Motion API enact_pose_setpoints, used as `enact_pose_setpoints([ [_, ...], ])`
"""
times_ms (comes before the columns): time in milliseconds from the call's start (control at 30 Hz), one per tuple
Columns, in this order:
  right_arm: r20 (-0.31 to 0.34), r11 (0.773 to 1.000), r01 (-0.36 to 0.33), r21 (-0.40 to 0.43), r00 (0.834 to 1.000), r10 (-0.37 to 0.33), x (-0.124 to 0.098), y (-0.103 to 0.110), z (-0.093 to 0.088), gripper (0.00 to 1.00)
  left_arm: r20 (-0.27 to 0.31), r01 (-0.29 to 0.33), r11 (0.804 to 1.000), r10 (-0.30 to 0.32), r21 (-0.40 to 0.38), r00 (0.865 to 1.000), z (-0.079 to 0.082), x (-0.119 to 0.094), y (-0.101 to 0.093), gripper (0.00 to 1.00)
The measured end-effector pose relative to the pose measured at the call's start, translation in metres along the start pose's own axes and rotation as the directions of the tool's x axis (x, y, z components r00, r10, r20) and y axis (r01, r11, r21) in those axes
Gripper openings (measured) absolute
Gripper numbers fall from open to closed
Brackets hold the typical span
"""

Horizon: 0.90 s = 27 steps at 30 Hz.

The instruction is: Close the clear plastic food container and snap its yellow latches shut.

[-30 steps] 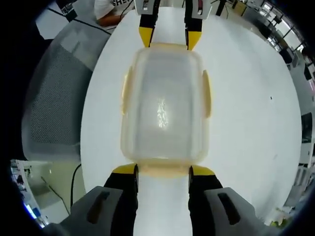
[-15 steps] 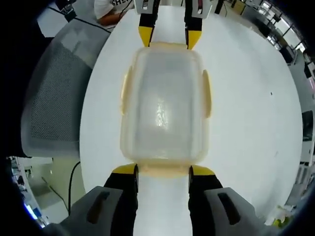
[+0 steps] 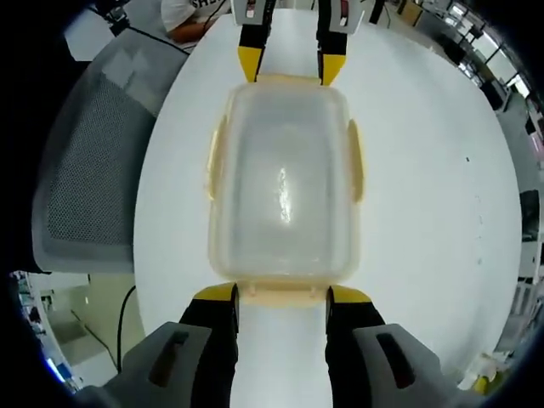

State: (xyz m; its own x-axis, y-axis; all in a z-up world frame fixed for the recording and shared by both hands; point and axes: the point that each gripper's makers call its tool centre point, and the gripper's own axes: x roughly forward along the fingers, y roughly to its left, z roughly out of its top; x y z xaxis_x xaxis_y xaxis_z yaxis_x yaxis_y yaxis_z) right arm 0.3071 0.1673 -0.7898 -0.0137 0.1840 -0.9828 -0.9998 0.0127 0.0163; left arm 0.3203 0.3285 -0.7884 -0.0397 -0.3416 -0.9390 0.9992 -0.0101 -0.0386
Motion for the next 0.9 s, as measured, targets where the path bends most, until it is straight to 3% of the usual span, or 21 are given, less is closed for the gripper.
enact_pose_setpoints([
  [200,0.006,1.000,0.014,0.002,1.000,-0.014,0.0041,0.0015,-0.0006,0.37,-0.014,-0.007,1.000,0.007,0.007,1.000,-0.0008,0.0025,-0.0007,0.34],
  [900,0.129,0.998,0.042,0.053,0.990,-0.049,0.0015,0.0017,-0.0001,0.39,-0.008,-0.018,1.000,0.018,0.010,1.000,-0.0021,0.0032,-0.0014,0.36],
])
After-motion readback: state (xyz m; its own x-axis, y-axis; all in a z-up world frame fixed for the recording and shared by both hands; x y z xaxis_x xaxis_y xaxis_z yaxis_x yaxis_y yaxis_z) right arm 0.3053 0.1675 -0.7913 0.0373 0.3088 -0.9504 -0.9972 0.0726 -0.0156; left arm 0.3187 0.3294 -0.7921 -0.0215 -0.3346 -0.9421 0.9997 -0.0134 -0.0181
